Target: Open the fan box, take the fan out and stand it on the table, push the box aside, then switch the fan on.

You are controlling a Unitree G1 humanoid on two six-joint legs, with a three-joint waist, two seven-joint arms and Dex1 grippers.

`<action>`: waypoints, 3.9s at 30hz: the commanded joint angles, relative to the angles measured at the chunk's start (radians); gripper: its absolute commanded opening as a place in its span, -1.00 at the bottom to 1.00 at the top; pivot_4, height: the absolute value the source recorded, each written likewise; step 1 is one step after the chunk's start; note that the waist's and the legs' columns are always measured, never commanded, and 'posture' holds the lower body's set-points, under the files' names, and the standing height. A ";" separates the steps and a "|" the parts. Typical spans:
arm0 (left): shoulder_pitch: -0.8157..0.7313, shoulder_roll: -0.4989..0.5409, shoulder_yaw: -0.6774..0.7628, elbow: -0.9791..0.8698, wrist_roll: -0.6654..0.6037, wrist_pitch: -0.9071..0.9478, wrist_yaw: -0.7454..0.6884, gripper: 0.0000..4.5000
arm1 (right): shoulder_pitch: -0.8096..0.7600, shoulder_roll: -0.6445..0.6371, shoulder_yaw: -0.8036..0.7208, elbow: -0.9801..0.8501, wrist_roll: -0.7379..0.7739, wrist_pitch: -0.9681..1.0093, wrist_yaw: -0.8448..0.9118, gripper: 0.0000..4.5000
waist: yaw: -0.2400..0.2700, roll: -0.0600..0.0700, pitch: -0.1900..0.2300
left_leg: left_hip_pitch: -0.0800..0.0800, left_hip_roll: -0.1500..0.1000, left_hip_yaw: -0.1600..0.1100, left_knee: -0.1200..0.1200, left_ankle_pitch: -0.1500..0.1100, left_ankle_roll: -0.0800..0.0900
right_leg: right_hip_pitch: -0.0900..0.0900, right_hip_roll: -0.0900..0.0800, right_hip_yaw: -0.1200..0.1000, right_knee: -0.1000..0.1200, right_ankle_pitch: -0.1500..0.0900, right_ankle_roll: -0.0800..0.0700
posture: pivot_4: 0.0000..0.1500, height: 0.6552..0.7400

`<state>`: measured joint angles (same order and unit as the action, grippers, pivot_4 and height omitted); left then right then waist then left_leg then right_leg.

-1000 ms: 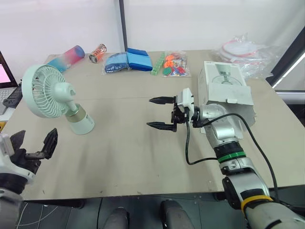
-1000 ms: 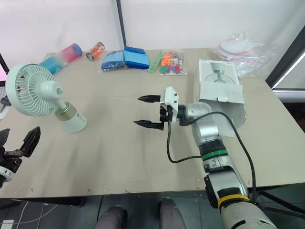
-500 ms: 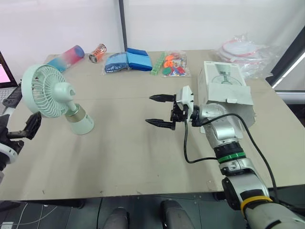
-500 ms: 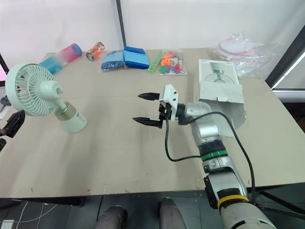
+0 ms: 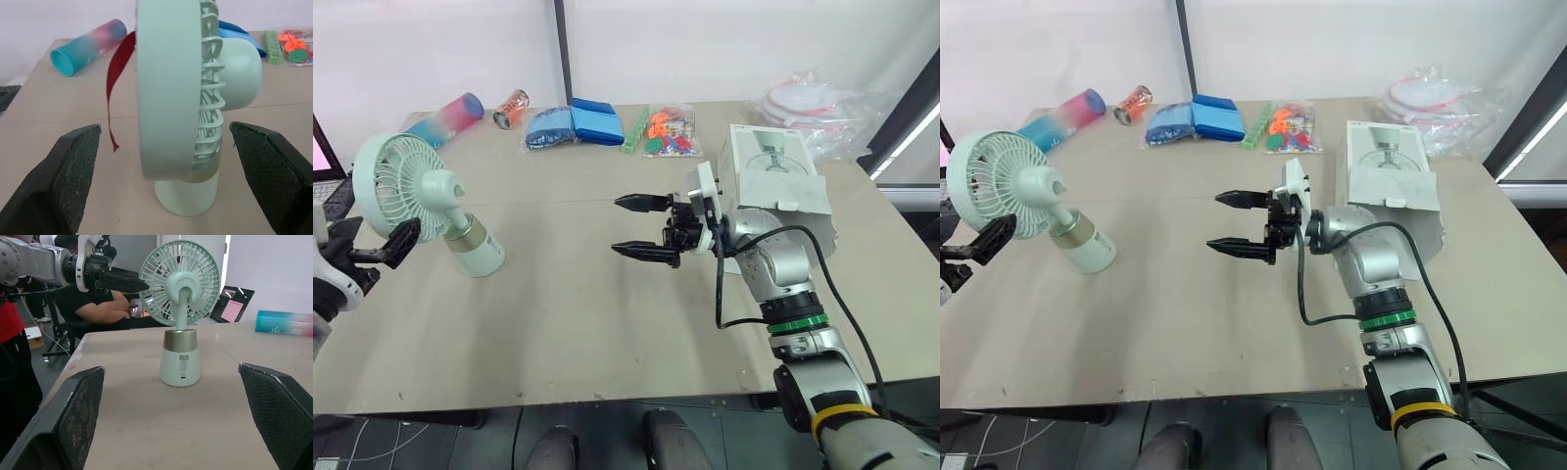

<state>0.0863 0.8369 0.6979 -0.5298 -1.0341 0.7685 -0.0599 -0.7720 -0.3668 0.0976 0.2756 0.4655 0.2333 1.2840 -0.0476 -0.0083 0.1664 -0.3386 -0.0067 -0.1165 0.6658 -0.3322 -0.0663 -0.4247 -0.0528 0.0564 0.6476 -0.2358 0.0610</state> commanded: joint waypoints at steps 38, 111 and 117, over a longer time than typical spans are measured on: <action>-0.296 -0.015 -0.156 -0.057 0.030 0.083 -0.131 -0.16 | 0.032 -0.023 -0.007 -0.143 -0.031 0.014 -0.071 1.00 | 0.004 -0.002 0.001 | -0.005 -0.002 -0.004 0.002 0.001 -0.002 | -0.002 -0.003 -0.004 0.000 0.000 0.000 | 1.00 1.00; -0.602 -0.454 -0.584 -0.011 0.302 0.077 -0.111 -0.16 | -0.068 0.118 0.084 -0.331 -0.213 0.538 -0.702 -0.58 | -0.002 -0.004 -0.001 | -0.016 -0.004 -0.002 0.006 0.003 -0.004 | -0.015 -0.004 -0.003 0.007 0.001 0.000 | 1.00 1.00; -0.597 -0.457 -0.591 -0.025 0.288 0.081 -0.132 -0.16 | -0.073 0.123 0.085 -0.323 -0.187 0.524 -0.651 -0.58 | -0.003 -0.004 -0.001 | -0.016 -0.004 -0.002 0.006 0.003 -0.004 | -0.015 -0.004 -0.003 0.007 0.001 0.000 | 1.00 1.00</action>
<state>-0.4936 0.3909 0.1132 -0.4845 -0.7127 0.8677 -0.1625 -0.8180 -0.2635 0.1673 -0.0302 0.2475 0.7807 0.5951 -0.0502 -0.0124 0.1656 -0.3544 -0.0106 -0.1184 0.6718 -0.3296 -0.0706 -0.4395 -0.0570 0.0537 0.6546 -0.2350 0.0610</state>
